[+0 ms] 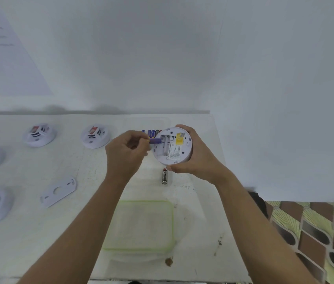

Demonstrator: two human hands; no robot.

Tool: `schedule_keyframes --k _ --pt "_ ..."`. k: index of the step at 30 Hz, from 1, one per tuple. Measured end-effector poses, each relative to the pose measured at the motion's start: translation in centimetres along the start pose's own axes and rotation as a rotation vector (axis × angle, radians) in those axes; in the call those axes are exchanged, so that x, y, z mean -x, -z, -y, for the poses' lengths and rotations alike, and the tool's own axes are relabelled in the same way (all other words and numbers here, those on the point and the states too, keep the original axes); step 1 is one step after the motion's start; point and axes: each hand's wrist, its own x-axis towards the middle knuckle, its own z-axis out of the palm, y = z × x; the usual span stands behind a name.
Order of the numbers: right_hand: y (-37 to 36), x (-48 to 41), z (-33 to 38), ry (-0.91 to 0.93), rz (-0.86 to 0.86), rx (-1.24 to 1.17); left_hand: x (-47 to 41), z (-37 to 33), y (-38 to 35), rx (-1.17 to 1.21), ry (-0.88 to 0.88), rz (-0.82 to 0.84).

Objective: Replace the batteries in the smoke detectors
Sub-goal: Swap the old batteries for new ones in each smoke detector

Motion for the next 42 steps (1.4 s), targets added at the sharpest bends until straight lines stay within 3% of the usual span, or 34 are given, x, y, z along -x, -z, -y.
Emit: schedule_keyframes --k 2,4,9,11,22,27,31,37,42 --pt "0.0 -0.1 -0.2 0.002 -0.023 0.0 -0.3 -0.1 0.1 0.058 0.07 -0.036" --pt "0.2 -0.3 -0.4 0.004 -0.057 -0.006 -0.8 0.2 0.6 0.033 0.126 0.052" --pt "1.0 -0.9 -0.5 0.032 -0.147 0.0 -1.1 1.5 1.3 -0.442 0.156 0.612" --pt "1.1 -1.2 -0.6 0.038 -0.164 0.018 -0.9 1.5 0.6 -0.581 0.206 0.716" --pt "1.6 -2.3 -1.0 0.031 -0.154 0.068 -1.0 1.2 -1.4 -0.588 0.351 0.638" --pt "1.7 -3.1 -1.3 0.039 -0.157 0.046 -1.5 0.7 -0.9 -0.528 0.392 0.689" --pt "1.7 -3.8 -1.7 0.033 -0.168 0.001 -3.3 -0.6 0.1 -0.496 0.384 0.7" --pt "2.4 -5.0 -2.4 0.028 -0.243 -0.067 -8.5 0.2 -1.1 -0.485 0.2 0.489" --pt "3.1 -5.7 -2.9 0.025 -0.261 -0.089 -12.0 3.5 -4.0 -0.68 0.159 0.614"
